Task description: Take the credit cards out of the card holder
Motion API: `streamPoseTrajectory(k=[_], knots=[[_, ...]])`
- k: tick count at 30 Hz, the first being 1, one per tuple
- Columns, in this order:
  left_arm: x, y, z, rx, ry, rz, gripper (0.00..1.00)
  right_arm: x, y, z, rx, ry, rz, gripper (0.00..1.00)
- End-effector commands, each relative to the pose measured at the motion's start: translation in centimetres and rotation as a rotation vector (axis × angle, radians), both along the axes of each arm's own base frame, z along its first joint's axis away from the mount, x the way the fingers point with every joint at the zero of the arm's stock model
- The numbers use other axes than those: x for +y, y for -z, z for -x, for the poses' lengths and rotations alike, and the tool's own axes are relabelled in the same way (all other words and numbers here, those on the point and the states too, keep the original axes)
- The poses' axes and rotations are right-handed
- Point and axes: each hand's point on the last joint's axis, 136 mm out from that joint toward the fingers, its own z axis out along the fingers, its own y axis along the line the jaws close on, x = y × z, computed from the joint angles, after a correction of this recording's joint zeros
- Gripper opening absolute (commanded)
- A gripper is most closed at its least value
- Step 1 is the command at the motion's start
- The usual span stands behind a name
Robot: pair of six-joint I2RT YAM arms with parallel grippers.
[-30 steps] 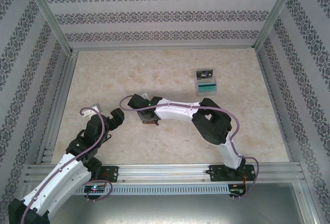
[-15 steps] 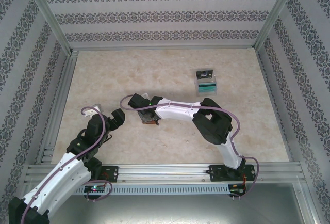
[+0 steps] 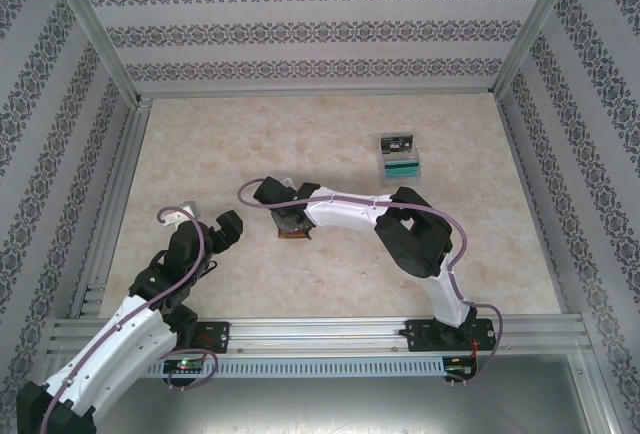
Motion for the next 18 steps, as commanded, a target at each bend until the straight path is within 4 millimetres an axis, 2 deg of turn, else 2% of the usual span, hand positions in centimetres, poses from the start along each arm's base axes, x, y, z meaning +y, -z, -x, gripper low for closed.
streamPoseTrajectory(k=[1,10,15,18], knots=[[-0.1,0.6,0.3,0.016,0.012,-0.007,0.99,-1.0,1.7,0.7,0.055,0.017,0.014,0.36],[-0.7,0.5,0.1,0.014,0.039,0.001,0.99,-1.1,1.2,0.7,0.040,0.013,-0.002,0.16],[-3.0,0.1,-0.5,0.007,0.132,0.061,1.00,-0.9,0.0,0.7,0.024,0.001,-0.033,0.00],[-5.1,0.0,-1.1,0.012,0.200,0.136,0.85,-0.5,-0.6,0.8,0.014,-0.008,-0.067,0.00]])
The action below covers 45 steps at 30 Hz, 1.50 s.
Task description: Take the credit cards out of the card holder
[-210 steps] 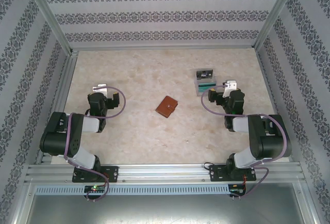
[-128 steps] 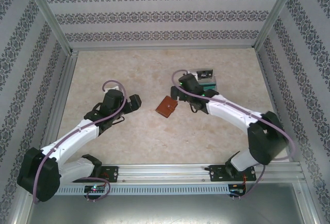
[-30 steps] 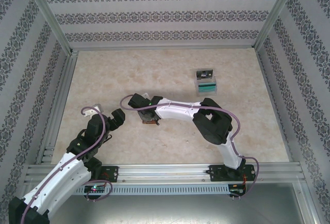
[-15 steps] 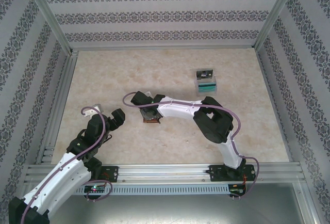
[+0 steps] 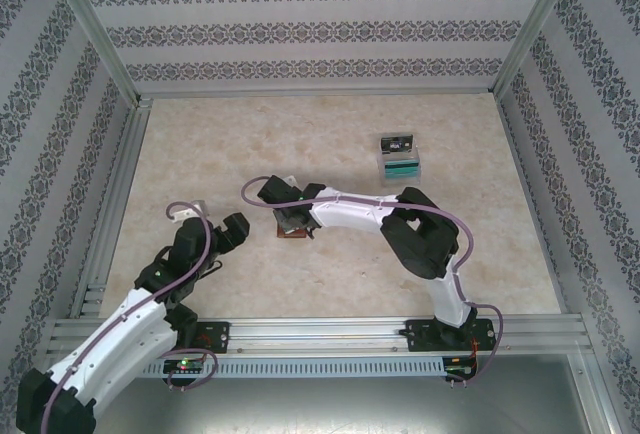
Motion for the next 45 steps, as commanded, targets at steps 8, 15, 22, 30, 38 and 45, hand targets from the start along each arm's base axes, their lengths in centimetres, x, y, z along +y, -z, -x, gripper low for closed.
streamPoseTrajectory(k=[8,15,22,30,38,45], knots=[[-7.4,0.1,-2.6,0.048,0.173,0.307,0.00,0.8,-1.1,1.7,0.032,-0.054,-0.145,0.00],[-9.6,0.7,-3.9,0.074,0.189,0.361,0.00,1.5,-1.1,2.1,0.057,-0.058,-0.221,0.00],[-10.8,3.2,-4.4,0.147,0.178,0.367,0.00,1.7,-0.7,2.1,0.084,-0.041,-0.285,0.00],[-10.3,7.4,-3.6,0.278,0.098,0.250,0.00,1.5,-0.7,2.1,0.102,-0.023,-0.332,0.00],[-7.2,11.4,-1.5,0.400,-0.028,0.128,0.00,0.9,-1.4,1.7,0.139,0.020,-0.471,0.00],[-7.0,11.5,-1.6,0.402,-0.026,0.110,0.00,-0.4,-3.2,1.5,0.142,0.061,-0.630,0.00]])
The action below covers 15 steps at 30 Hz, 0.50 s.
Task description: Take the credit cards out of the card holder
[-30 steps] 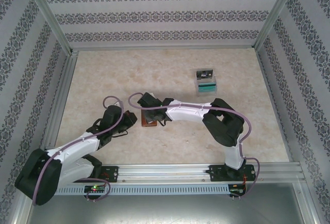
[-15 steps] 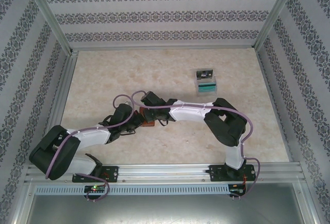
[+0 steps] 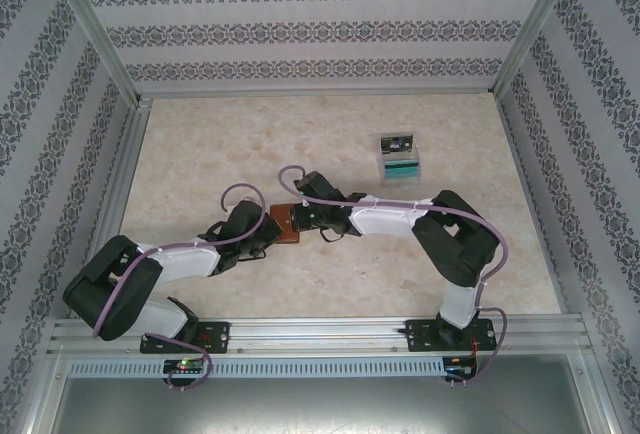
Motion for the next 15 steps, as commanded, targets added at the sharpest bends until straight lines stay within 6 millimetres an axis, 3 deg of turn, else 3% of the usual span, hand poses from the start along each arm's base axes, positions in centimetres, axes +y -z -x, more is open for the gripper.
streamPoseTrajectory(k=[1,6,8,10,11,12,15], knots=[[3.1,3.8,2.2,0.131,-0.055,-0.158,0.00,-0.3,-2.0,0.2,0.013,0.023,-0.121,0.00],[2.1,-0.6,1.1,0.054,0.003,-0.151,0.02,-1.2,-3.4,0.5,-0.006,0.032,-0.154,0.00],[2.6,-3.0,0.9,0.007,0.017,-0.185,0.22,-1.1,-4.0,0.8,-0.010,0.021,-0.172,0.00],[3.8,-4.9,1.0,-0.037,-0.004,-0.227,0.59,-0.7,-4.8,1.0,-0.016,0.005,-0.189,0.00],[4.7,-5.6,1.2,-0.057,-0.021,-0.251,0.73,-0.5,-5.2,1.0,-0.021,0.001,-0.192,0.00],[5.6,-6.1,1.4,-0.069,-0.044,-0.279,0.80,-0.1,-5.6,1.1,-0.025,-0.006,-0.195,0.00],[7.1,-7.6,2.1,-0.114,-0.068,-0.305,0.84,1.2,-6.9,1.2,-0.037,-0.032,-0.211,0.00]])
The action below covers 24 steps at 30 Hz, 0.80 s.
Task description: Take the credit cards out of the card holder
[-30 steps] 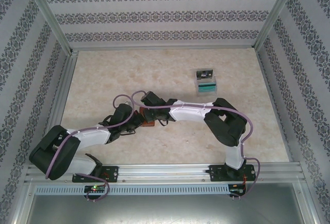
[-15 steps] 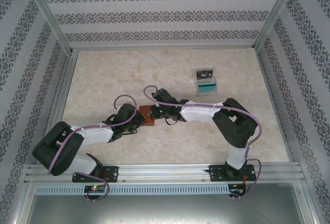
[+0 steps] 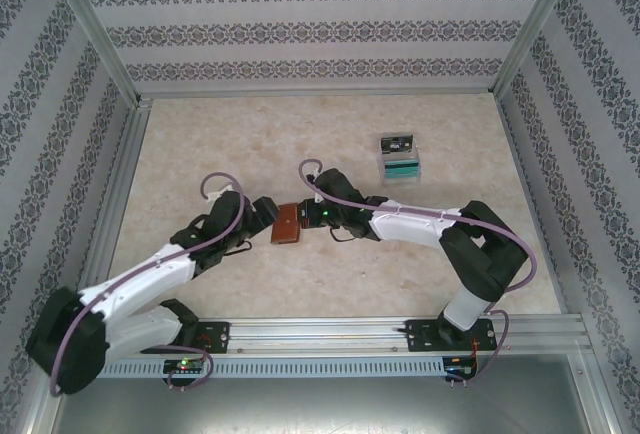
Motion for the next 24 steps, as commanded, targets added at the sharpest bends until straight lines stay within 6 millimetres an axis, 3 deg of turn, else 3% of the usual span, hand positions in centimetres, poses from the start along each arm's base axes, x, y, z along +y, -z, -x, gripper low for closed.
streamPoseTrajectory(k=[1,6,12,17,24], knots=[[3.5,0.4,1.9,0.028,-0.037,-0.160,0.85,2.6,-3.6,0.1,-0.040,-0.048,-0.075,0.00],[4.4,-1.0,2.5,0.003,-0.040,-0.176,0.85,4.3,-5.1,-0.2,-0.045,-0.071,-0.102,0.00],[4.6,-1.8,2.7,-0.022,-0.035,-0.178,0.86,3.7,-4.9,-0.5,-0.050,-0.045,-0.085,0.00],[4.2,-1.3,2.6,-0.012,-0.020,-0.171,0.86,1.7,-3.1,-0.6,-0.032,-0.004,-0.049,0.00],[3.7,-1.1,2.4,-0.008,0.005,-0.174,0.86,-3.3,0.0,-0.5,-0.020,0.078,0.045,0.00]])
